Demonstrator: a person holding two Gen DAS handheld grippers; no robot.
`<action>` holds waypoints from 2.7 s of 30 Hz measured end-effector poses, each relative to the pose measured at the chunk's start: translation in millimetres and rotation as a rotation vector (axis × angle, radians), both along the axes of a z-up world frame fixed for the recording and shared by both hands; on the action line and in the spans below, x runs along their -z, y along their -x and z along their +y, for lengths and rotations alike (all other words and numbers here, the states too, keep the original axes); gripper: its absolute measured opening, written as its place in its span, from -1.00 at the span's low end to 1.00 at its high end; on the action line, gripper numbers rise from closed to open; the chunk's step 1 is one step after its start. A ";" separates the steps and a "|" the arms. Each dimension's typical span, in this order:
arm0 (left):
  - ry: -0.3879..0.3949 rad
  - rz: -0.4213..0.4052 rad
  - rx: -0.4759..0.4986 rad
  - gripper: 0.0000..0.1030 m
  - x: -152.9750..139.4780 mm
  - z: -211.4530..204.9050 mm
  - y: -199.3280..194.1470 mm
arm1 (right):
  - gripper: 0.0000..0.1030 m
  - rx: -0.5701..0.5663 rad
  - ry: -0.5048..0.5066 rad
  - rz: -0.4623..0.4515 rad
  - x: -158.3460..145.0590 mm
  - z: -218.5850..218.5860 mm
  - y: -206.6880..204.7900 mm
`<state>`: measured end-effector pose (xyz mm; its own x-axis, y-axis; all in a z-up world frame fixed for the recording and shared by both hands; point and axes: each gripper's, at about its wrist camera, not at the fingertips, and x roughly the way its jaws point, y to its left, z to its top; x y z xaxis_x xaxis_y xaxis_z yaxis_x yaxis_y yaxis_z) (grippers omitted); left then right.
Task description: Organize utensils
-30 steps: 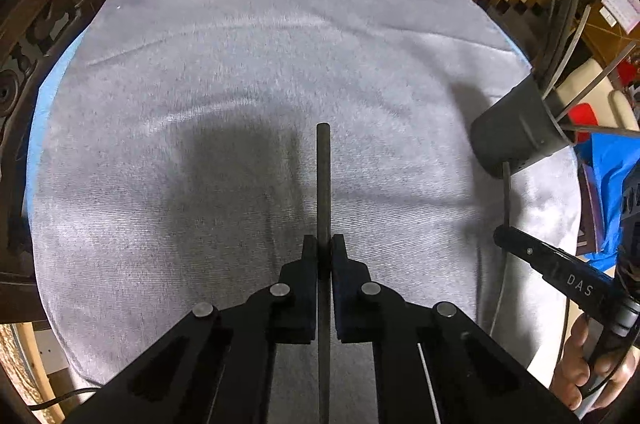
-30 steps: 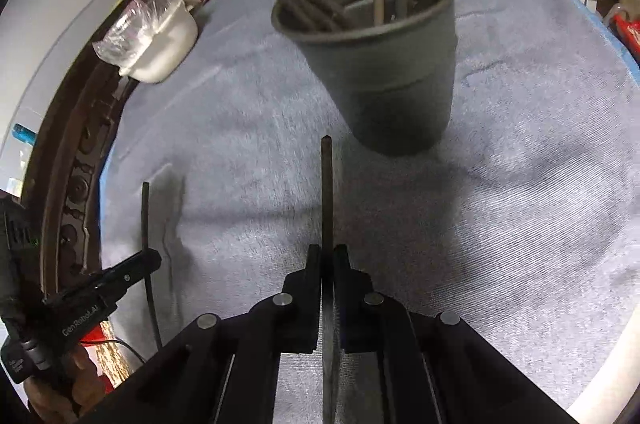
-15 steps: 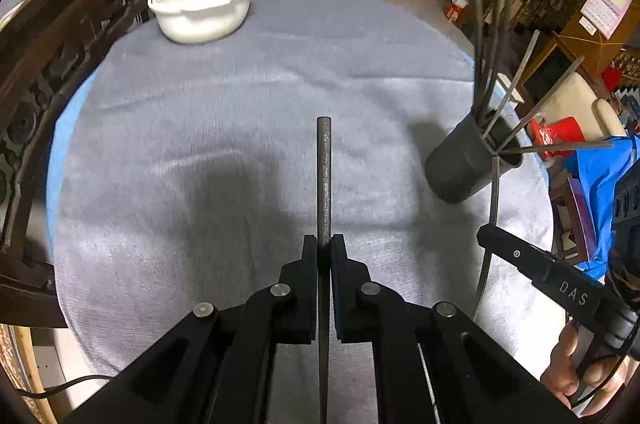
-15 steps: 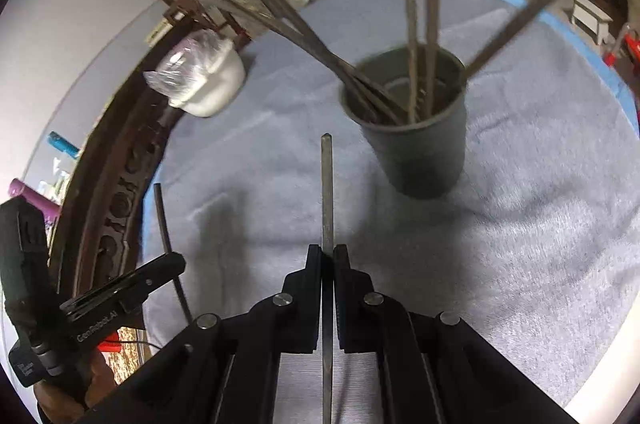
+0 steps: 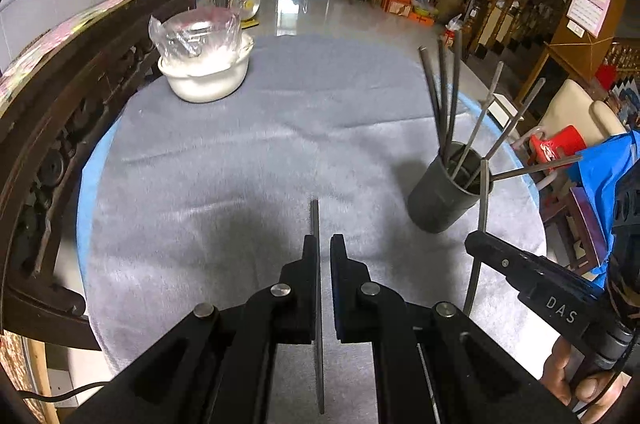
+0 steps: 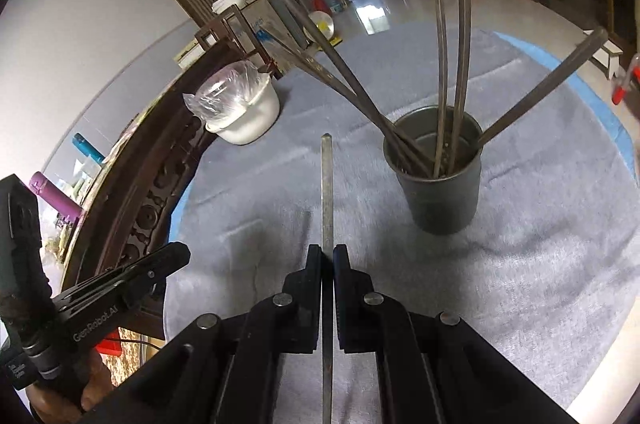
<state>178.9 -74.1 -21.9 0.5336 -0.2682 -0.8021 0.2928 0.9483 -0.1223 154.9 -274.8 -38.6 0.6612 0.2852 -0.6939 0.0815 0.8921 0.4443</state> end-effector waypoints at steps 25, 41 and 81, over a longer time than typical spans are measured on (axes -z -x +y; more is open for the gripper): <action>-0.016 0.259 -0.005 -0.88 78.6 3.1 -34.7 | -0.88 0.014 -0.034 0.085 34.2 -7.6 -8.1; -0.027 0.462 -0.004 -0.54 139.6 -11.8 -50.0 | -0.88 0.021 -0.058 0.115 49.0 -17.2 -2.9; -0.124 0.385 -0.006 -0.87 122.5 -46.9 -118.1 | -0.88 0.018 -0.077 0.100 46.0 -20.3 6.0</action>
